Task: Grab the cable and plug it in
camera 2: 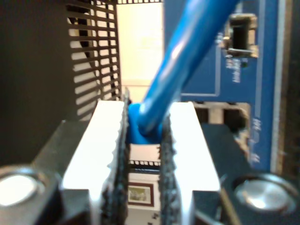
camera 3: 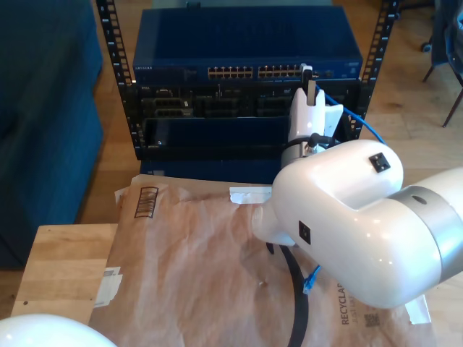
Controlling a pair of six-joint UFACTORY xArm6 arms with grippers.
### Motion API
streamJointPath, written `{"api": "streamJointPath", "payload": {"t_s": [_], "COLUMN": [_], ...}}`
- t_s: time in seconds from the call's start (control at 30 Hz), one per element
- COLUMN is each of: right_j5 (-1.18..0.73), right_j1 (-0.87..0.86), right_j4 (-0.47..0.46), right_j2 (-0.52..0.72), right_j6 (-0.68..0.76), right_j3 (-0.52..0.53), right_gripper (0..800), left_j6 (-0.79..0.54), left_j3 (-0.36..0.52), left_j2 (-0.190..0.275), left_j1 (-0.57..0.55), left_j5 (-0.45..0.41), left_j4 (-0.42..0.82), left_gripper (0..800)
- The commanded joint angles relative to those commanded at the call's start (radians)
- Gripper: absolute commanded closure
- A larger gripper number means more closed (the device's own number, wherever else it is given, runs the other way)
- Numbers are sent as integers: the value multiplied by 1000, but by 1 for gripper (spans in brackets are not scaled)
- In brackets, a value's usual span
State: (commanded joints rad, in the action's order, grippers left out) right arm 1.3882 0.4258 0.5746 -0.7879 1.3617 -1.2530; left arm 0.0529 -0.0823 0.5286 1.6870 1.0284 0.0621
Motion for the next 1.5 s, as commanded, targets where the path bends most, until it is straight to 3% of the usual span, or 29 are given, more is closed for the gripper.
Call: {"api": "streamJointPath", "payload": {"t_s": [1.5], "right_j5": [-20], "right_j1": [-5], "right_j4": [-8], "right_j2": [-28], "right_j6": [-3], "right_j3": [-23], "right_gripper": [800], "left_j6": [0], "left_j3": [0], "left_j2": [0], "left_j1": [0], "left_j5": [0], "left_j4": [0], "left_gripper": [0]}}
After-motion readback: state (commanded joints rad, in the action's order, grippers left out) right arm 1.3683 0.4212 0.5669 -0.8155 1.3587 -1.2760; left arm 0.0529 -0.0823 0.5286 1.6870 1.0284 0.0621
